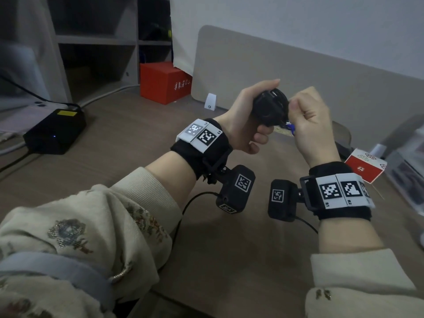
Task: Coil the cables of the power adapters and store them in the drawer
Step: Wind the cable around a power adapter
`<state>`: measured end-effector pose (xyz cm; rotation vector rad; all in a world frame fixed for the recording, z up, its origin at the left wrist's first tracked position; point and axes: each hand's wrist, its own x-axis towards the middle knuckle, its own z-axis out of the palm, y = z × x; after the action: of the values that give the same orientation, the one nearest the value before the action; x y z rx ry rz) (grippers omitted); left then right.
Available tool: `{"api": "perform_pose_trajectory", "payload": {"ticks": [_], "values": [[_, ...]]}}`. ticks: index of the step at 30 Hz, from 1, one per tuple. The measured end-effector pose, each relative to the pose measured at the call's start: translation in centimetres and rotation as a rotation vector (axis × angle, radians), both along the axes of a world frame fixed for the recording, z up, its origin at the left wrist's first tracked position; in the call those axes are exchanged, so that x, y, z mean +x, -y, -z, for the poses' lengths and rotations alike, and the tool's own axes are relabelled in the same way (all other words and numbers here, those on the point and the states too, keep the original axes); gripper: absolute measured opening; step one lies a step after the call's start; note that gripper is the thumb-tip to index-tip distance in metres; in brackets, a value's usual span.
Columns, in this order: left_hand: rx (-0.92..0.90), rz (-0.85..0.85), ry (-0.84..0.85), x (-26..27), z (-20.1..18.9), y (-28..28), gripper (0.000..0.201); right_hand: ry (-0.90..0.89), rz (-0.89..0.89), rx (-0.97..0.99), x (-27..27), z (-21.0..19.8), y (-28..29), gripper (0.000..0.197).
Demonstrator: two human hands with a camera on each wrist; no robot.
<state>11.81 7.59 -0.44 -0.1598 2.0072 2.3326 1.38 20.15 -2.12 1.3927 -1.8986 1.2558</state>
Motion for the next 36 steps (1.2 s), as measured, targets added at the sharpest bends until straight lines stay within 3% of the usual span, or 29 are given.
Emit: {"api": "perform_pose_trajectory", "payload": {"ticks": [5, 11, 15, 19, 23, 27, 36], "values": [[-0.025, 0.019, 0.042, 0.1, -0.1, 0.3, 0.052, -0.077, 0.008, -0.003, 0.1, 0.2, 0.1, 0.025], [0.038, -0.046, 0.006, -0.4, 0.4, 0.3, 0.051, -0.026, 0.067, 0.069, -0.1, 0.1, 0.4, 0.028], [-0.05, -0.131, -0.025, -1.1, 0.7, 0.1, 0.045, 0.081, 0.139, 0.173, -0.1, 0.0, 0.2, 0.034], [-0.079, -0.194, -0.1, -0.9, 0.7, 0.0, 0.038, 0.249, 0.165, 0.051, 0.4, -0.5, 0.9, 0.033], [0.053, -0.212, -0.162, 0.7, 0.5, 0.0, 0.023, 0.44, 0.089, -0.028, 2.3, -1.3, 1.8, 0.034], [0.175, -0.248, -0.204, 3.1, -0.5, 1.2, 0.029, 0.617, -0.073, -0.019, 4.8, -2.2, 2.7, 0.036], [0.03, -0.541, -0.283, 11.3, -3.4, 4.4, 0.028, 0.658, -0.338, 0.033, 12.0, -5.4, 9.0, 0.039]]}}
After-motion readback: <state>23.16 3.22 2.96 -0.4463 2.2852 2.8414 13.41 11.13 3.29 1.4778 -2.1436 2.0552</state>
